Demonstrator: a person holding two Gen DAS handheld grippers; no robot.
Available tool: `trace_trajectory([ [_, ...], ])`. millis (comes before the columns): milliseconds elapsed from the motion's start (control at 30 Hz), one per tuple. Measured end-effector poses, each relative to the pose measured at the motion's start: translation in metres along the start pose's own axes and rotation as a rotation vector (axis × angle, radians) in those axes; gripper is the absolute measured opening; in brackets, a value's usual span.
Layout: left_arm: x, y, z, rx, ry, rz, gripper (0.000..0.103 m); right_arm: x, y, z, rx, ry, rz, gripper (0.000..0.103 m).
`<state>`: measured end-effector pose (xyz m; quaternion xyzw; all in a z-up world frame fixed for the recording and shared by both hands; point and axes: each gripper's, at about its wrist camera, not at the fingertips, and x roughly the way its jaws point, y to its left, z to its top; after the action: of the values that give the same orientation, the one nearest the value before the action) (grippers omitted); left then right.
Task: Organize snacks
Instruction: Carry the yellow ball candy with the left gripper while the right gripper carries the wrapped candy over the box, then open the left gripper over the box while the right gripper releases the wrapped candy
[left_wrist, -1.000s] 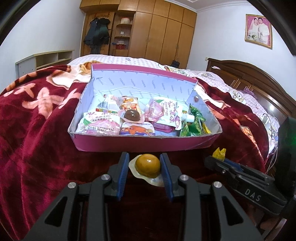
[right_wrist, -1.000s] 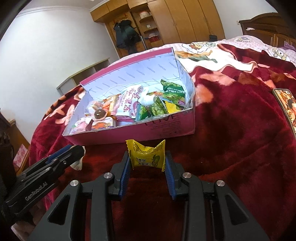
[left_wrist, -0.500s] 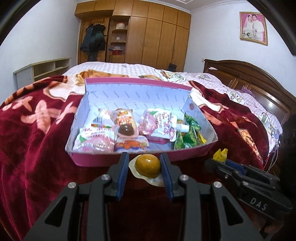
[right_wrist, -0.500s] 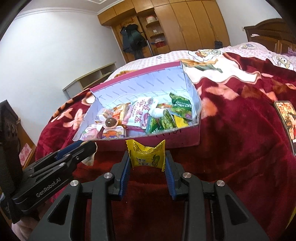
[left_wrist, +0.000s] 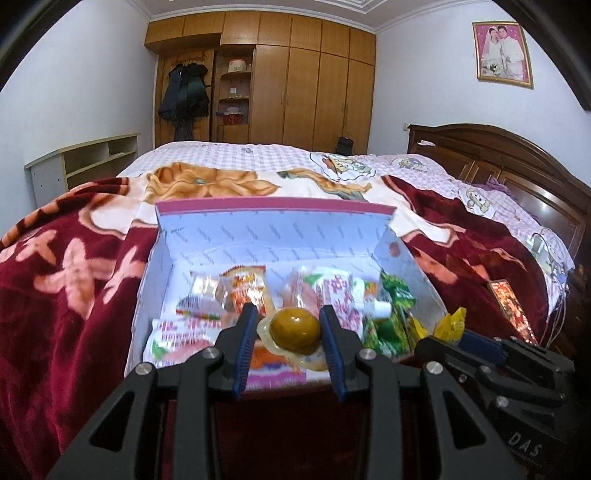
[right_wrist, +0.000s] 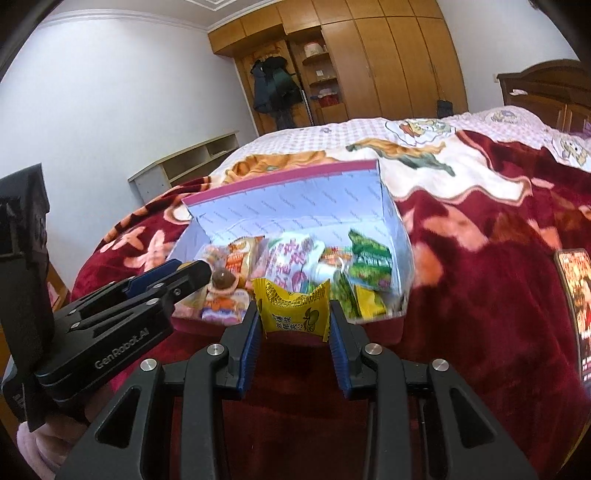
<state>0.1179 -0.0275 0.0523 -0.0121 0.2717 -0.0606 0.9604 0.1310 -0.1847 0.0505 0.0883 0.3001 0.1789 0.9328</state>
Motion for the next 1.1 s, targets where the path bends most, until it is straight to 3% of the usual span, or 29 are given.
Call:
trace_trajectory([
  [500,0.052,0.012,0.004,-0.031,0.082,0.030,0.036,0.046,-0.005,0.022,-0.003,0.037,0.001,0.036],
  [600,0.054,0.011,0.001,-0.027,0.086,0.040,0.037,0.048,-0.005,0.020,-0.004,0.043,-0.006,0.042],
  [833,0.051,0.013,0.002,-0.037,0.088,0.052,0.060,0.045,-0.007,0.019,0.011,0.039,-0.007,0.052],
  [1100,0.045,0.014,0.003,-0.047,0.082,0.070,0.064,0.040,-0.004,0.020,0.008,0.027,-0.002,0.054],
])
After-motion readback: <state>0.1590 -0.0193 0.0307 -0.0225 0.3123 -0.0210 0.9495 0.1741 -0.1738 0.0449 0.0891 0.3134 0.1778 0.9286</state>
